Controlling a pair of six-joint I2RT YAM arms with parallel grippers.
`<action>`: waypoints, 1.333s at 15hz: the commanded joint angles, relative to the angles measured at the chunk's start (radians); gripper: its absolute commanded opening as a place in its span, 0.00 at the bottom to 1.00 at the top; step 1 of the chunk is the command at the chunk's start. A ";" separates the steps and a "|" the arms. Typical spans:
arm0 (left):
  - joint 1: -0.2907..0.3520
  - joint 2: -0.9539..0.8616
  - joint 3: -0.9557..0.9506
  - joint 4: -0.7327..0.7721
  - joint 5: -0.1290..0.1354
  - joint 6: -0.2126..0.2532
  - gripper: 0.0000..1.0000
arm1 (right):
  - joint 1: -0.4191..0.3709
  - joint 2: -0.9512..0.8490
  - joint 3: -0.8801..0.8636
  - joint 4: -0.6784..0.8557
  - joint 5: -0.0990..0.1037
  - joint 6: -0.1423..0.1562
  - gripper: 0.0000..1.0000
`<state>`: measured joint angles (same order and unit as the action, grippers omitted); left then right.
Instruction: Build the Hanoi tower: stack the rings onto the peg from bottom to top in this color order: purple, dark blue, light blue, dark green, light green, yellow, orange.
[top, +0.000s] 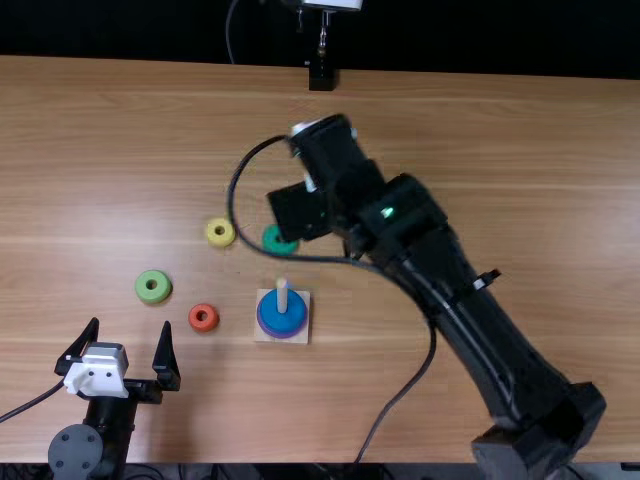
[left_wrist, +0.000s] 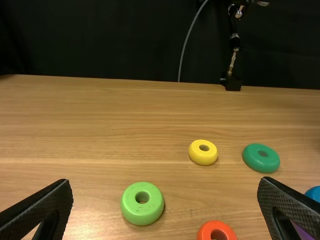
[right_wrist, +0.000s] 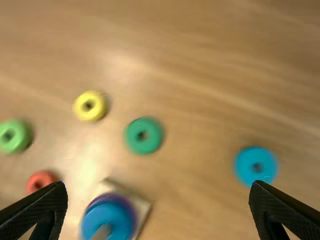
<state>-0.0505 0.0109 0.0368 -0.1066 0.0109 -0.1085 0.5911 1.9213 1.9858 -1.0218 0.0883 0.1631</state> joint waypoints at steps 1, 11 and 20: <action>0.012 -0.011 -0.037 -0.004 0.000 0.007 1.00 | -0.030 0.022 -0.051 0.016 0.009 0.010 1.00; 0.012 -0.011 -0.037 -0.002 0.000 0.007 1.00 | -0.267 0.019 -0.509 0.498 0.006 0.012 1.00; 0.012 -0.011 -0.037 -0.004 0.000 0.007 1.00 | -0.281 0.058 -0.522 0.511 -0.109 -0.003 1.00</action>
<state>-0.0505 0.0109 0.0368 -0.1066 0.0113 -0.1078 0.3115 1.9350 1.4712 -0.5110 -0.0040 0.1616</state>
